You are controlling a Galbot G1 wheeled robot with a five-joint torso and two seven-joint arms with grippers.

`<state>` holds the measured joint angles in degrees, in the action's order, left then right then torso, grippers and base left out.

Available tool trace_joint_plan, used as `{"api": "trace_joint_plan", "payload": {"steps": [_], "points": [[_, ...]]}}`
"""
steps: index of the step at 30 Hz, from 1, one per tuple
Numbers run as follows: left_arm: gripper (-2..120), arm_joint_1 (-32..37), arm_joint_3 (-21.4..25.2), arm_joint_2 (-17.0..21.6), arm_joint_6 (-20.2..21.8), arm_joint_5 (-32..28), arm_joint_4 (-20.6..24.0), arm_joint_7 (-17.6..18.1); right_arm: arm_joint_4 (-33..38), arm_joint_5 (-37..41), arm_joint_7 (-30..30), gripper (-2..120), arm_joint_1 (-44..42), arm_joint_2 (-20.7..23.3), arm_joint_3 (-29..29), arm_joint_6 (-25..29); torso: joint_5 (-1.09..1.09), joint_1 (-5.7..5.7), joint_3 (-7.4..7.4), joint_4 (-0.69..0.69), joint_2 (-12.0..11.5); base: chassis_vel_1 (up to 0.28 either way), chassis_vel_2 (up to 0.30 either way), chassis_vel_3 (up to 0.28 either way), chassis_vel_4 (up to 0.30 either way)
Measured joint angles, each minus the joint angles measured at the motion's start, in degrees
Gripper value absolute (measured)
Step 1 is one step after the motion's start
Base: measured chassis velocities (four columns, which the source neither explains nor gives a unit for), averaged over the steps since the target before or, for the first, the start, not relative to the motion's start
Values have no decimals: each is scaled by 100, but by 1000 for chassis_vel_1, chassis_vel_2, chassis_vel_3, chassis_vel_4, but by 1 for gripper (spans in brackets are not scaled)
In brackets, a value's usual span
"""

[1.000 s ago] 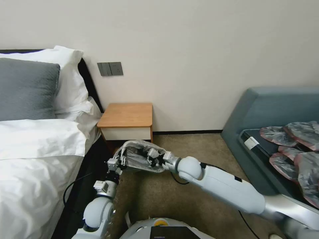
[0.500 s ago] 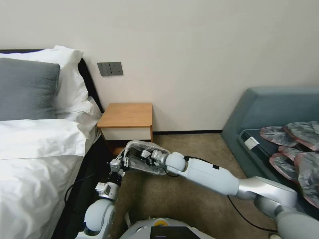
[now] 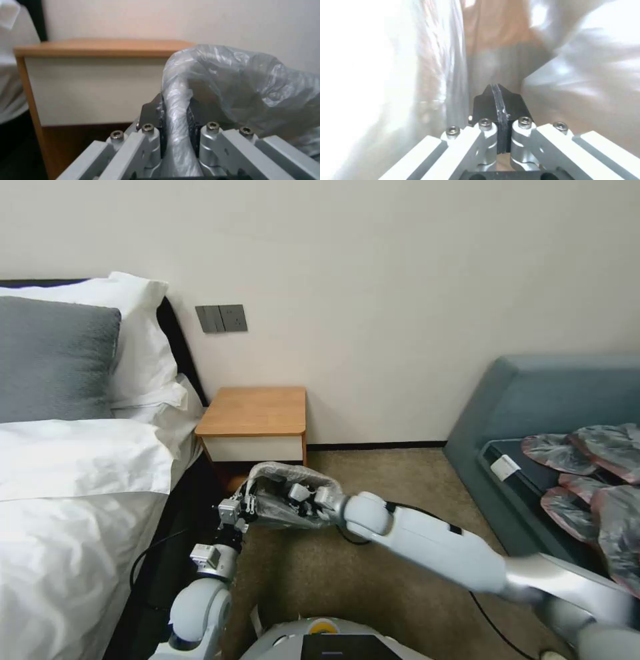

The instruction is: Pick up the garbage bag from the table and place it over the trash can.

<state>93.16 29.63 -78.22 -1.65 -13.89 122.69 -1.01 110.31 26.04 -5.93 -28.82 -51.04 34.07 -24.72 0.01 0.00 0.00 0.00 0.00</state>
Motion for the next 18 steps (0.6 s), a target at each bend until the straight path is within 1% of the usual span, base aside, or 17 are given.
{"api": "trace_joint_plan", "payload": {"steps": [1,2,4,5,6,8,9,10,12,13,14,15,16,17,18], "points": [[9,-1,-1,16,90,-109,0,50,202,-77,-56,0,-255,163,-316,70,-1,0,-1,0,0,0,0,0,0],[9,-1,-1,16,90,-109,0,50,202,-77,-56,0,-255,163,-316,70,-1,0,-1,0,0,0,0,0,0],[9,-7,-14,42,219,-270,-1,107,467,-243,-151,0,-702,378,-895,233,1,0,0,1,0,0,0,0,0],[9,-13,-28,55,303,-359,-11,131,612,-326,-197,0,-979,490,-1230,333,0,0,-1,-3,0,0,0,0,0],[9,-13,-28,55,303,-359,-11,131,612,-326,-197,0,-979,490,-1230,333,0,0,-1,-3,0,0,0,0,0],[9,-29,-38,48,443,-534,-80,154,992,-400,-182,0,-1616,711,-1941,560,0,0,-1,-1,0,0,0,0,0],[9,-40,-40,42,497,-579,-111,165,1157,-445,-165,0,-1904,750,-2249,663,-1,0,-1,-1,0,0,0,0,0],[9,-40,-40,42,497,-579,-111,165,1157,-445,-165,0,-1904,750,-2249,663,-1,0,-1,-1,0,0,0,0,0],[9,-31,-41,33,673,-750,-138,234,1495,-513,10,0,-2408,740,-2673,840,0,0,-1,-1,0,0,0,0,0],[9,-31,-41,33,673,-750,-138,234,1495,-513,10,0,-2408,740,-2673,840,0,0,-1,-1,0,0,0,0,0],[9,4,-31,20,761,-822,-129,270,1595,-536,93,0,-2571,680,-2790,906,-2,0,-1,-1,0,0,0,0,0],[9,81,0,-9,917,-959,-82,317,1689,-612,151,1,-2790,533,-2936,1008,-2,0,-1,3,0,0,0,0,0],[9,113,15,-23,1074,-1111,-34,370,1732,-690,145,4,-2972,395,-3066,1084,0,0,-1,5,0,0,0,0,0],[9,113,15,-23,1074,-1111,-34,370,1732,-690,145,4,-2972,395,-3066,1084,0,0,-1,5,0,0,0,0,0],[9,121,17,-30,1261,-1327,18,437,1769,-800,104,8,-3209,228,-3248,1174,0,0,0,7,0,0,0,0,0]]}}
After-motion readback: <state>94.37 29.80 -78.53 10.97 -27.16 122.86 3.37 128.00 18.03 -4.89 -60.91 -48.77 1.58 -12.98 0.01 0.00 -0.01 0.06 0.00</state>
